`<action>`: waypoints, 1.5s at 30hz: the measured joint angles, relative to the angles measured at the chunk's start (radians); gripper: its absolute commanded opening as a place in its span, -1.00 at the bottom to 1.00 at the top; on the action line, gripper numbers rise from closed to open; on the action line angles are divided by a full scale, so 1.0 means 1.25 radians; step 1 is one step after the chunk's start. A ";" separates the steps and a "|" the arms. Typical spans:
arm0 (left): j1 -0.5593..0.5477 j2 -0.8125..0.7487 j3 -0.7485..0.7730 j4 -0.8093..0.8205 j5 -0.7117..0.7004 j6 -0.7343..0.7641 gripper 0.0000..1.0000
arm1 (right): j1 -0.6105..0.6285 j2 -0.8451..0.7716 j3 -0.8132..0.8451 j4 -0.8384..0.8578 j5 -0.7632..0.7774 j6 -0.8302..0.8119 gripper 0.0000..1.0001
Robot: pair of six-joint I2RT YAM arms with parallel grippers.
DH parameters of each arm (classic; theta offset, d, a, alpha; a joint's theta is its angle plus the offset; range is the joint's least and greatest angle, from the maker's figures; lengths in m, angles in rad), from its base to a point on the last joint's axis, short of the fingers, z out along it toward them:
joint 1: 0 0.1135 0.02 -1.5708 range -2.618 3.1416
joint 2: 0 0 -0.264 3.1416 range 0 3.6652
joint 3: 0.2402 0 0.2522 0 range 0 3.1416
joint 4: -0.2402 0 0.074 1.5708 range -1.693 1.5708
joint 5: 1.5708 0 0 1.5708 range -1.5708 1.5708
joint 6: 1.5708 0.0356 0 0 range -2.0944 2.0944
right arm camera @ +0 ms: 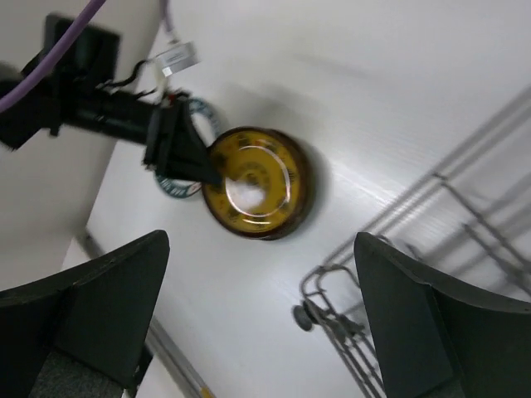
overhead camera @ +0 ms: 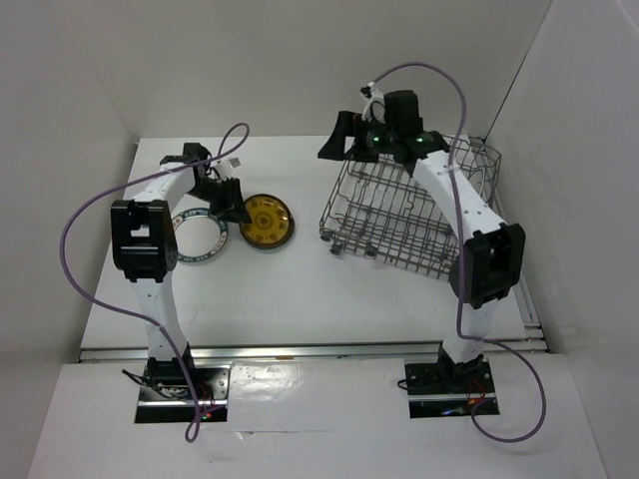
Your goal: Unload the plates from the dish rack
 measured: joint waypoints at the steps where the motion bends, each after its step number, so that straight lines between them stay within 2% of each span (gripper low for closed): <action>1: -0.002 0.000 0.005 0.000 -0.005 0.002 0.12 | -0.018 -0.015 0.000 -0.019 0.016 -0.002 1.00; 3: -0.006 0.000 0.012 0.001 -0.014 0.003 0.36 | -0.067 -0.044 0.006 -0.070 0.077 -0.004 1.00; 5: -0.007 0.000 0.012 -0.001 -0.021 0.012 0.48 | -0.118 -0.068 0.019 -0.129 0.171 -0.004 1.00; 9: -0.009 0.000 0.012 -0.008 -0.033 0.017 0.58 | -0.219 -0.107 0.023 -0.242 0.385 -0.004 1.00; 10: -0.011 0.000 0.012 -0.010 -0.036 0.018 0.75 | -0.241 -0.113 0.022 -0.262 0.416 -0.004 1.00; 14: -0.016 0.000 0.012 -0.021 -0.048 0.019 0.83 | -0.338 -0.136 -0.021 -0.307 0.506 -0.002 1.00; 15: -0.018 0.000 0.012 -0.024 -0.050 0.021 1.00 | -0.359 -0.139 -0.038 -0.311 0.529 0.000 1.00; 19: -0.031 0.000 0.012 -0.037 -0.054 0.036 1.00 | -0.395 -0.141 -0.088 -0.321 0.605 0.000 1.00; 24: -0.043 -0.005 0.012 -0.049 -0.074 0.042 1.00 | -0.398 -0.137 -0.127 -0.316 0.625 0.000 1.00; 28: -0.044 -0.021 0.019 -0.053 -0.101 0.044 1.00 | -0.406 -0.106 -0.164 -0.293 0.621 -0.007 0.79; 29: -0.044 -0.026 0.023 -0.055 -0.106 0.045 1.00 | -0.408 -0.087 -0.168 -0.287 0.620 -0.010 0.62; 32: -0.044 -0.045 0.035 -0.057 -0.117 0.056 1.00 | -0.409 -0.027 -0.169 -0.278 0.612 -0.024 0.28; 33: -0.044 -0.053 0.035 -0.057 -0.118 0.057 1.00 | -0.409 -0.010 -0.170 -0.276 0.610 -0.029 0.02; 35: -0.044 -0.070 0.036 -0.061 -0.118 0.059 1.00 | -0.409 0.013 -0.174 -0.275 0.613 -0.035 -0.33; 36: -0.044 -0.078 0.036 -0.061 -0.118 0.060 1.00 | -0.409 0.019 -0.175 -0.275 0.616 -0.039 -0.57; 37: -0.044 -0.085 0.037 -0.061 -0.118 0.060 1.00 | -0.409 0.021 -0.175 -0.273 0.619 -0.047 -0.92; 38: -0.044 -0.092 0.037 -0.063 -0.118 0.060 1.00 | -0.409 0.021 -0.174 -0.278 0.649 -0.063 -1.00; 45: -0.046 -0.132 0.061 -0.078 -0.105 0.064 1.00 | -0.391 0.021 -0.142 -0.287 0.702 -0.060 -1.00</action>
